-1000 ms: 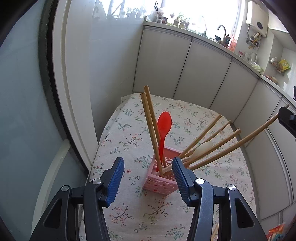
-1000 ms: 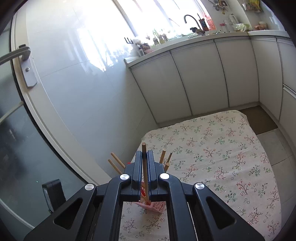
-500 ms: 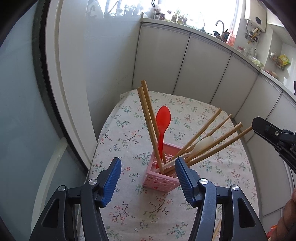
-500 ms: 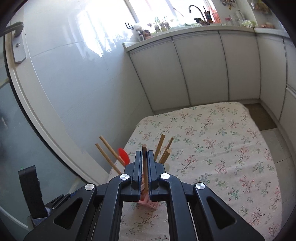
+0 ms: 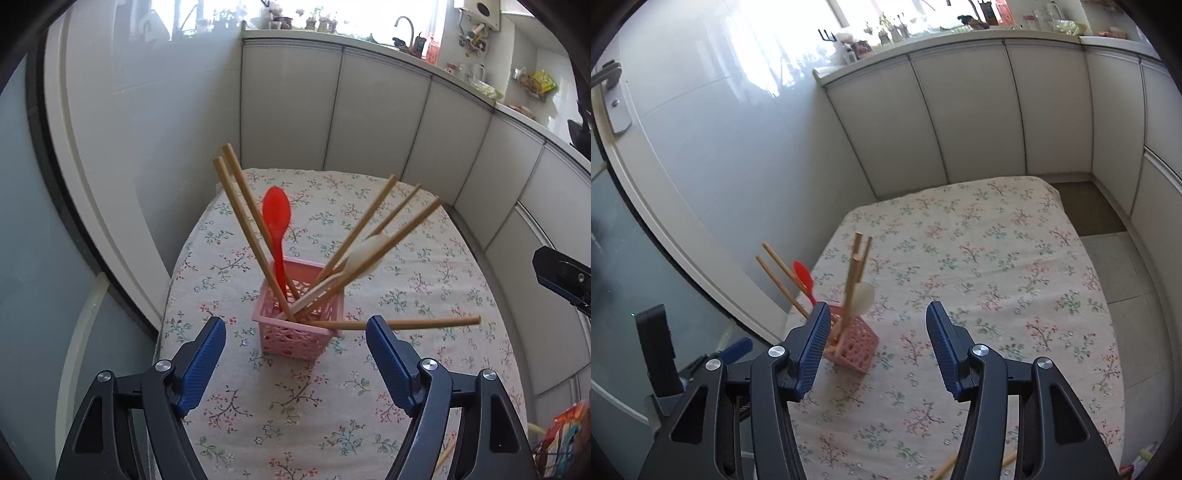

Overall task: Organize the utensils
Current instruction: 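Move both open tools back to the last chopsticks on the cloth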

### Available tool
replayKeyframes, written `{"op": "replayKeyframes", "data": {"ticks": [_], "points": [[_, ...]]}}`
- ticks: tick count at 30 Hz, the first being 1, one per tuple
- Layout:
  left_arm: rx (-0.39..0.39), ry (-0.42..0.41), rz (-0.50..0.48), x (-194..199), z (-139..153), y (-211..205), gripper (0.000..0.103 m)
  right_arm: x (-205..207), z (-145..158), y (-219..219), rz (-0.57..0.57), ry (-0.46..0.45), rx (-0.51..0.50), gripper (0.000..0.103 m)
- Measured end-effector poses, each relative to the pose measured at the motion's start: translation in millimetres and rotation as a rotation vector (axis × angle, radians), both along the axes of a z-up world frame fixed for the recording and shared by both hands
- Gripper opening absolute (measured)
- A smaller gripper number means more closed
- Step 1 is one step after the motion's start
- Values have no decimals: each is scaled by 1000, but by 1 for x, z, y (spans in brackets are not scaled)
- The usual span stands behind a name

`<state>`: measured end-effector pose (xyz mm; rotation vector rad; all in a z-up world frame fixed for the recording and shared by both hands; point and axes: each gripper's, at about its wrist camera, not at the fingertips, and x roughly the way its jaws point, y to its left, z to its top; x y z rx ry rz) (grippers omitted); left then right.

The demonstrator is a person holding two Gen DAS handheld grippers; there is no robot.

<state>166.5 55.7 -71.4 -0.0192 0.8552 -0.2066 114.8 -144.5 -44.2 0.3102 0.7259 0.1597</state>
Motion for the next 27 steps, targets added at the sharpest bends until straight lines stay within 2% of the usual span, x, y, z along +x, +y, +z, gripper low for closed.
{"op": "replayKeyframes", "data": {"ticks": [7, 13, 17, 23, 27], "points": [[59, 48, -103, -12, -14, -32, 82, -15, -35, -46, -75, 158, -2, 65], [132, 100, -194, -26, -33, -65, 82, -24, -68, -67, -106, 284, -37, 67], [169, 142, -256, -35, -48, -87, 82, -27, -95, -80, -134, 388, -13, 67], [180, 235, -331, -38, -78, -119, 82, -36, -128, -95, -165, 516, -13, 67], [190, 279, -347, -37, -98, -135, 82, -44, -149, -102, -172, 585, -27, 67]]}}
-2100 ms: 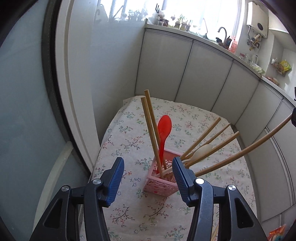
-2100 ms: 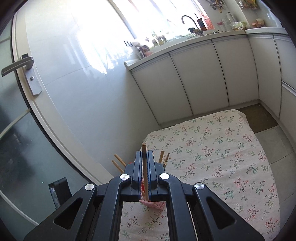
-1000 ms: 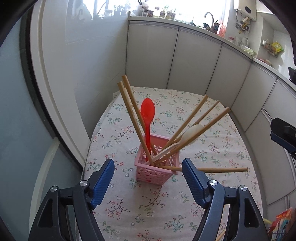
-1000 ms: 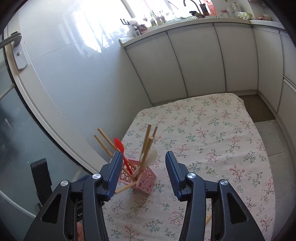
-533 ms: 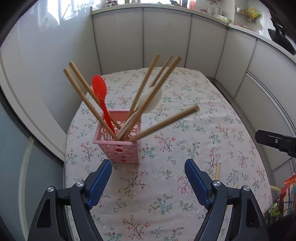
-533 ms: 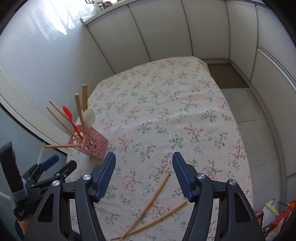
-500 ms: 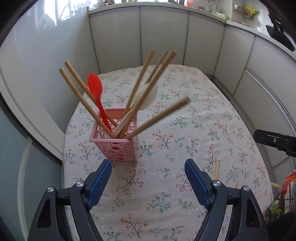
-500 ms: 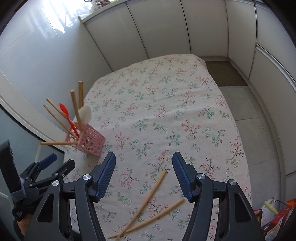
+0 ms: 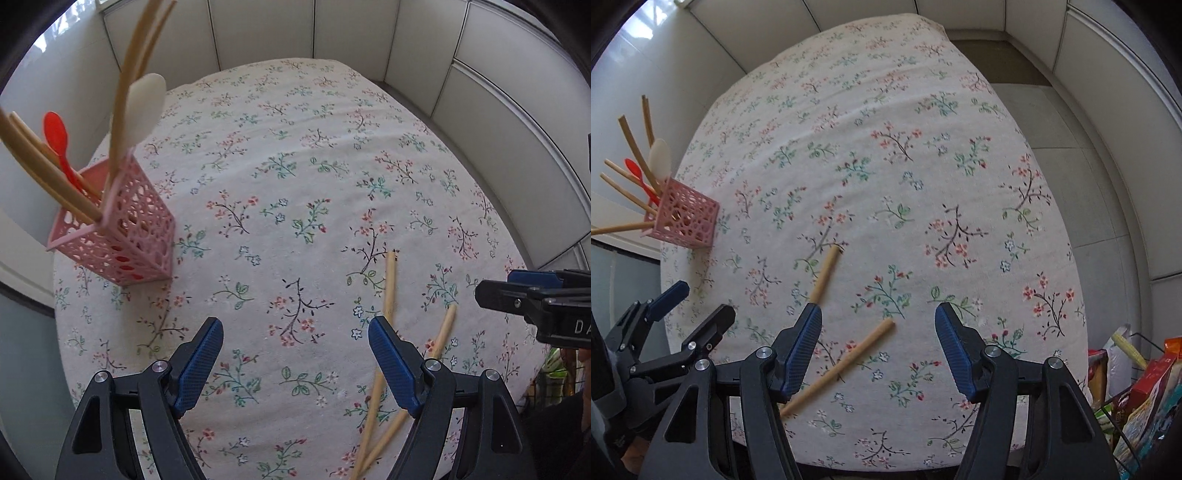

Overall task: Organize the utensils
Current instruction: 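Move both open tools back to the last chopsticks on the cloth, then lower the left tool onto a chopstick and close on it, then grasp the last chopstick with the right tool while the left tool lifts its chopstick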

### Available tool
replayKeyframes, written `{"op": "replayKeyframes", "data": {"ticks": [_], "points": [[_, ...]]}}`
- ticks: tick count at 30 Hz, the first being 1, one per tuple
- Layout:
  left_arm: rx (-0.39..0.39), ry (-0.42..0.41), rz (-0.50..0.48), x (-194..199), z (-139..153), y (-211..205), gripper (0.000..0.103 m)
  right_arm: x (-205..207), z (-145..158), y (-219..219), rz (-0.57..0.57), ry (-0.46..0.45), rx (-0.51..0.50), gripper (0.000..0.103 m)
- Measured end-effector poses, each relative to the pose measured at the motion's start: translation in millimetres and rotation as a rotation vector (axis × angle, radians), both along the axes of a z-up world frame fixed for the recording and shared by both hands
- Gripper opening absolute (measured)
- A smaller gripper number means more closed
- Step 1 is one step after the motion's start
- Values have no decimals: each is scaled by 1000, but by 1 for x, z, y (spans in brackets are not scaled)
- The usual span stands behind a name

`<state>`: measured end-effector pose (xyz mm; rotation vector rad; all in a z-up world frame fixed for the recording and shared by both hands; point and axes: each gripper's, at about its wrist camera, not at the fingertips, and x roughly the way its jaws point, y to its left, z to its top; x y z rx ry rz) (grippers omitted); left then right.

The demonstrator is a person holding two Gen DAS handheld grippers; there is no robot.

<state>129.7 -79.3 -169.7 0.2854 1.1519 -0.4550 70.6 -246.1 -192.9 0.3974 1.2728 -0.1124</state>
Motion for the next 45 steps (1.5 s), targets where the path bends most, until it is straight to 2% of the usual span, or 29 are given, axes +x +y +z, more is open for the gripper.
{"op": "replayKeyframes", "data": {"ticks": [5, 7, 8, 9, 12, 15, 20, 22, 26, 39, 42, 44, 45], "points": [[-43, 45, -30, 0, -16, -18, 80, -7, -20, -8, -9, 68, -1, 67], [-96, 55, -54, 1, -19, -25, 69, -9, -24, -9, -5, 84, -7, 67], [-113, 66, -65, 2, -22, -29, 60, -10, -26, -10, -4, 90, -10, 67], [-123, 75, -71, 3, -23, -32, 51, -10, -27, -11, -6, 94, -13, 67], [-141, 110, -82, 7, -33, -42, 33, -10, -31, -16, -19, 104, -8, 67], [-143, 113, -100, 9, -38, -51, 22, -11, -33, -23, -36, 111, 14, 67], [-137, 123, -119, 10, -45, -62, 15, -12, -34, -29, -50, 110, 55, 67], [-117, 108, -116, 11, -46, -64, 9, -12, -34, -29, -55, 108, 73, 67], [-88, 90, -87, 13, -42, -58, 8, -10, -35, -26, -52, 111, 82, 67], [-94, 35, 21, 18, -9, 2, 8, 4, -51, 12, 33, 152, 134, 66], [-104, 20, 40, 17, -3, 11, 8, 7, -59, 23, 43, 180, 164, 64], [-107, 18, 48, 18, -1, 16, 8, 10, -57, 29, 53, 164, 134, 52], [-109, 19, 50, 17, -1, 18, 8, 11, -58, 31, 48, 167, 128, 50]]}}
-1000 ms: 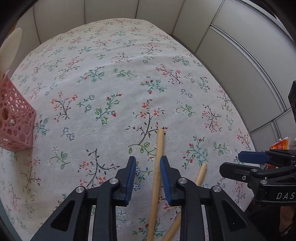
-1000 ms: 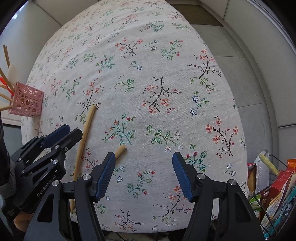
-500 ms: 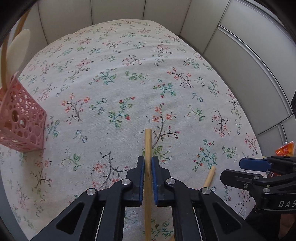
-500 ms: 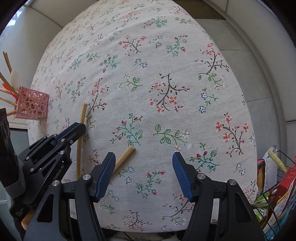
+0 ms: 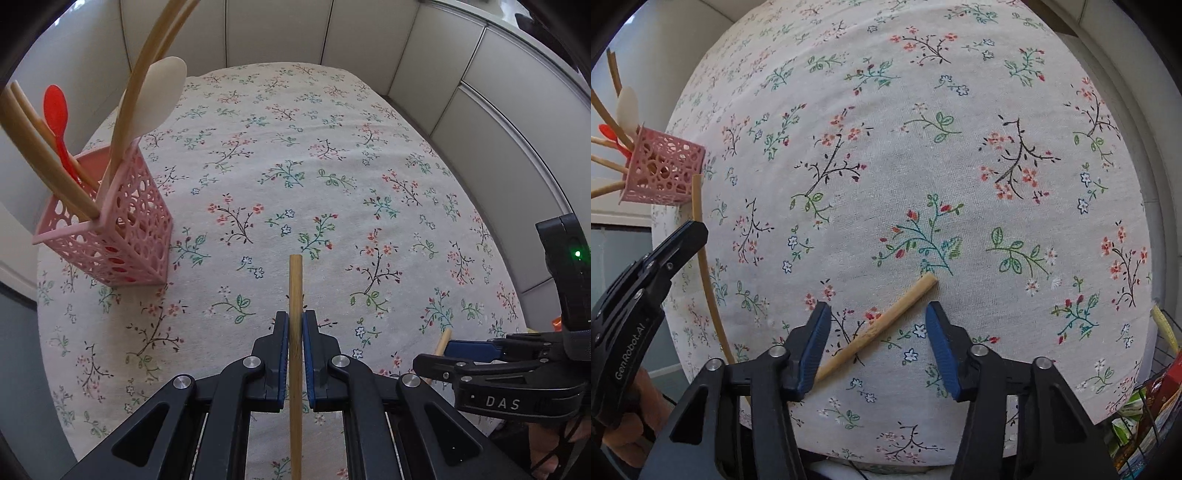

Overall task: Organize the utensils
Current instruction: 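Grasp the last chopstick with the right tool while the left tool lifts its chopstick, then carry both held chopsticks upright over the pink basket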

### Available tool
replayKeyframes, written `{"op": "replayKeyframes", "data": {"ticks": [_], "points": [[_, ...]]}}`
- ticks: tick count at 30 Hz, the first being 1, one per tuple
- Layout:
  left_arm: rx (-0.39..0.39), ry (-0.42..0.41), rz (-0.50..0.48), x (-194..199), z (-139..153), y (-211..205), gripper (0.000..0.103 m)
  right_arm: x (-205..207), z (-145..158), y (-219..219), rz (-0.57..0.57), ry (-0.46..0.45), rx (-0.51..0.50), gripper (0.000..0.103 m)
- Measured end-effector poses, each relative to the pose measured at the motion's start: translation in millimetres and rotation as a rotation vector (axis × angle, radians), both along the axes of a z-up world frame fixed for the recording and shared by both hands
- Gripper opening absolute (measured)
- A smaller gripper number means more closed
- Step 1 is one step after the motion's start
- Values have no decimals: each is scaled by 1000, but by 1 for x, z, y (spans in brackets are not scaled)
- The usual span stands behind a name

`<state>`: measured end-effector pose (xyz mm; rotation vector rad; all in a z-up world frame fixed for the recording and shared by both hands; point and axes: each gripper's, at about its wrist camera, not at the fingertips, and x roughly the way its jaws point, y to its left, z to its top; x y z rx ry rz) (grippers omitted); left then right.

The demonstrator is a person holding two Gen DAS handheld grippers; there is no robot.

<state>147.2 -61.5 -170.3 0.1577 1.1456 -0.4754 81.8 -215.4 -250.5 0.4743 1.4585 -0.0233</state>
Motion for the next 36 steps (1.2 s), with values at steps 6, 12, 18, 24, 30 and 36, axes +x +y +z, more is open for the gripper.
{"op": "replayKeyframes", "data": {"ticks": [6, 12, 18, 24, 30, 36], "points": [[5, 1, 9, -1, 1, 8, 8, 9, 3, 8, -11, -29, -78, 32], [20, 7, 32, 1, -3, 11, 8, 23, 3, 9, -14, -46, -120, 20], [23, 14, 55, 5, -6, 12, 8, 41, 2, 3, -26, -63, -98, 12], [12, 4, 84, 8, -6, 18, 8, 49, 1, 2, -23, -86, -74, 8], [-33, -55, 96, 4, 19, 25, 7, 42, 27, -2, -25, -154, -28, 8], [-71, -149, 97, -6, 49, 29, 7, 23, 77, 9, 18, -309, -46, 8]]}}
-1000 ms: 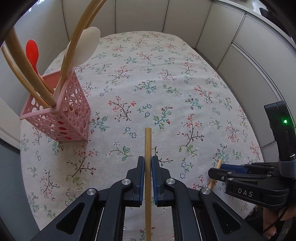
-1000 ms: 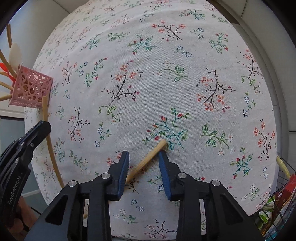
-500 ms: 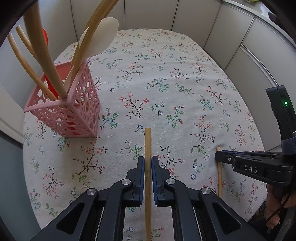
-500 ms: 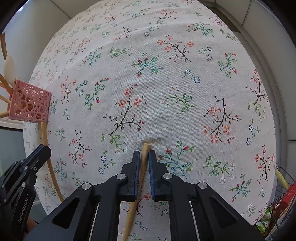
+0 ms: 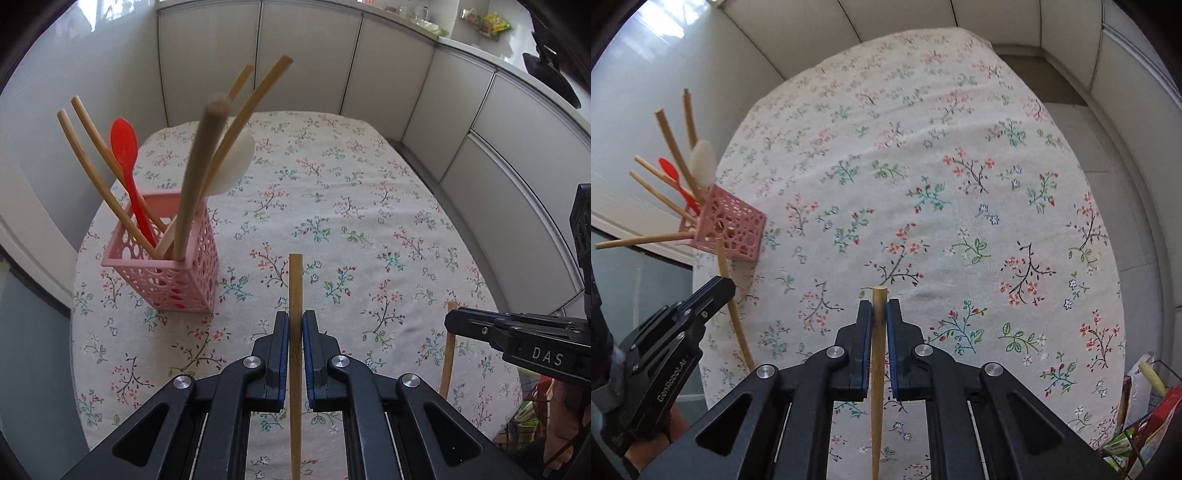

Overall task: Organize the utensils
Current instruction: 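Carry both held chopsticks upright over the pink basket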

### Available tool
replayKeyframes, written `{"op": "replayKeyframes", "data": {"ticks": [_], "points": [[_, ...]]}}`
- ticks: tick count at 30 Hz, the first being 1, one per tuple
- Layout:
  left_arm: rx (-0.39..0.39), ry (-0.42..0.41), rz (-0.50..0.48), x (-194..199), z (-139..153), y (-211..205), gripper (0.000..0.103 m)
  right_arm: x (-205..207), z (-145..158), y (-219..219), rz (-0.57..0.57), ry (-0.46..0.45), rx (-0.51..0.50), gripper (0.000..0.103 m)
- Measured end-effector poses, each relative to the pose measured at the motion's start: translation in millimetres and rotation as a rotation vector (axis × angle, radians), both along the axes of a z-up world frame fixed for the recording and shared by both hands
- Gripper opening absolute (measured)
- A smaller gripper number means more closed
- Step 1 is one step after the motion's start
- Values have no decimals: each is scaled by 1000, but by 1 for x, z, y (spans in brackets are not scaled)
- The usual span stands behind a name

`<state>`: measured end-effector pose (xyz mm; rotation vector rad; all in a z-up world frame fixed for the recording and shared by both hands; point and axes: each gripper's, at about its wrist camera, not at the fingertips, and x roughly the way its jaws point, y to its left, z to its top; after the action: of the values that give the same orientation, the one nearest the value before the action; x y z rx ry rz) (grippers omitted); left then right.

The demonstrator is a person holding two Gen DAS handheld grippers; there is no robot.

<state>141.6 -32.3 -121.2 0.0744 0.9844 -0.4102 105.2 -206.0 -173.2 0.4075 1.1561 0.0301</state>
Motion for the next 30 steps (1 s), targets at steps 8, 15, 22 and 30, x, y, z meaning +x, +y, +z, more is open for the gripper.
{"op": "replayKeyframes", "data": {"ticks": [8, 15, 22, 30], "points": [[-31, -98, 4, -10, 29, 5, 7, -23, 46, 9, 35, -154, -12, 8], [-109, -185, 29, -18, 62, 19, 7, -37, 77, 17, 50, -275, -30, 8], [-222, -296, 91, -25, 99, 50, 7, -43, 105, 26, 65, -369, -44, 8], [-346, -390, 210, -27, 130, 91, 7, -38, 121, 27, 59, -429, -10, 8]]}}
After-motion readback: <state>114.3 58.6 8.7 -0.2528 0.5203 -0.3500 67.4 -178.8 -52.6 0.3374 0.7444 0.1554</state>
